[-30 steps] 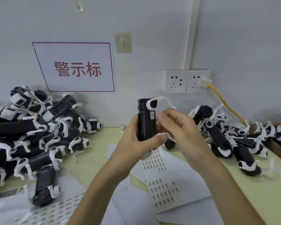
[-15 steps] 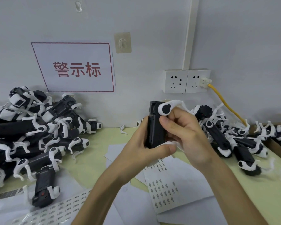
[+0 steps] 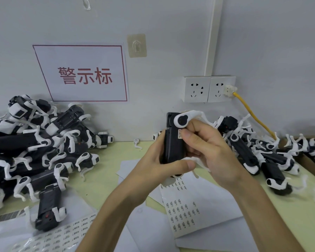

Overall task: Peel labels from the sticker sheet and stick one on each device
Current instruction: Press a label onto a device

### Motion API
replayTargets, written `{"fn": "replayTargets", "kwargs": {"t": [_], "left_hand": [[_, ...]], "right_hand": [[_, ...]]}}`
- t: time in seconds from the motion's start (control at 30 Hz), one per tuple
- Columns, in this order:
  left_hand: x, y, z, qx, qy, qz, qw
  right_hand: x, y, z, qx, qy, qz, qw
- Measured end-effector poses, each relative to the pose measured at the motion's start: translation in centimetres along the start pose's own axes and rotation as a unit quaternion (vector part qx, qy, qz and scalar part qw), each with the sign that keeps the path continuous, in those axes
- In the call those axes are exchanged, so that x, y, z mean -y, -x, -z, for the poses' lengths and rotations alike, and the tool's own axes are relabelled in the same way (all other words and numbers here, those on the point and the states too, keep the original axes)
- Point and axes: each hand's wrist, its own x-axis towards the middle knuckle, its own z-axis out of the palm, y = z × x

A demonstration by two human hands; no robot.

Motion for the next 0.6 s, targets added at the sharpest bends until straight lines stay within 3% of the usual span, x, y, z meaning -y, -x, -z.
{"fn": "replayTargets", "kwargs": {"t": [0.3, 0.6], "left_hand": [[0.3, -0.2, 0.4, -0.009, 0.01, 0.024, 1.0], [0.2, -0.1, 0.3, -0.042, -0.015, 0.022, 0.999]], "right_hand": [[0.4, 0.0, -0.6, -0.024, 0.07, -0.014, 0.997], [0.2, -0.1, -1.1, -0.033, 0.01, -0.025, 0.999]]}}
